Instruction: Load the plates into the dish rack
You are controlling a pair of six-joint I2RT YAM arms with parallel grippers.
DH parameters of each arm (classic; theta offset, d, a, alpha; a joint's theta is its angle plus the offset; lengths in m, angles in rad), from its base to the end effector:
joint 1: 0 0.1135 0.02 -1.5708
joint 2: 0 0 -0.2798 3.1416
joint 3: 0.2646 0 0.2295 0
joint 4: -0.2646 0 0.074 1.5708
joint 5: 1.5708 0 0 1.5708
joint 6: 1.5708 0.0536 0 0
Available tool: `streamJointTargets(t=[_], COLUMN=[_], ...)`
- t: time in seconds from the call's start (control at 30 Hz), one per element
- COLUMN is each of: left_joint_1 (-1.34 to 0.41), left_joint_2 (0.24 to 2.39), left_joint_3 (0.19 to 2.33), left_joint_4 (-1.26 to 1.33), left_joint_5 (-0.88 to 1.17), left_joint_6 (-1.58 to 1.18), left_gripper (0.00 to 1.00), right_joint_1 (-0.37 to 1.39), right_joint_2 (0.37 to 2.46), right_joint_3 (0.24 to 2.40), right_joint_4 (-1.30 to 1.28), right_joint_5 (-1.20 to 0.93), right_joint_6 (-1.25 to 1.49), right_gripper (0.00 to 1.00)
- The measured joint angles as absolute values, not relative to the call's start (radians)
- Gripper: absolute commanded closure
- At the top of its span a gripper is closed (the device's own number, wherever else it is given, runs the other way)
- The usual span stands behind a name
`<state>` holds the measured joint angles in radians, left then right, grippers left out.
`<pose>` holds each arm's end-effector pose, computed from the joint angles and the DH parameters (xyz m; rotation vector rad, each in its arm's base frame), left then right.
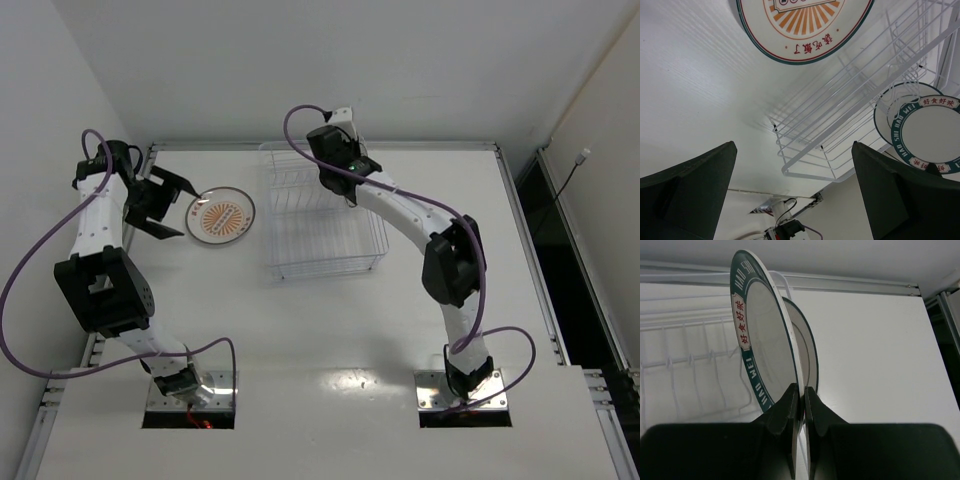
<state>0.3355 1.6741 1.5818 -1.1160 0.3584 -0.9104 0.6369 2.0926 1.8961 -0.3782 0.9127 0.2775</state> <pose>0.3074 0.0873 0.3150 -1.5735 2.3512 -0.6381 0.4096 0.2502 0.3136 0.1563 1.9211 -0.3733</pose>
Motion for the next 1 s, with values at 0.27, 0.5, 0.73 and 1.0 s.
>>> streamJointTargets(t=[0.27, 0.5, 0.73, 1.0], left_joint_1=[0.336, 0.336, 0.336, 0.339], left_joint_2=[1.674, 1.674, 1.716, 1.900], left_joint_3=[1.575, 1.562, 1.573, 1.726], left_joint_4=[-1.115, -1.114, -1.122, -1.111], left_joint_5=[0.359, 0.363, 0.328, 0.268], left_joint_6=[-0.910, -0.910, -0.912, -0.913], left_gripper=[0.00, 0.00, 0.00, 0.10], right_joint_1=[0.616, 0.576, 0.567, 0.538], right_joint_2=[2.152, 2.182, 1.996, 1.454], right_joint_3=[1.893, 1.924, 1.924, 1.818], right_joint_4=[-0.478, -0.561, -0.604, -0.573], right_joint_5=[0.804, 0.685, 0.572, 0.237], right_joint_6=[0.368, 0.430, 0.445, 0.438], right_gripper=[0.91, 0.47, 0.29, 0.28])
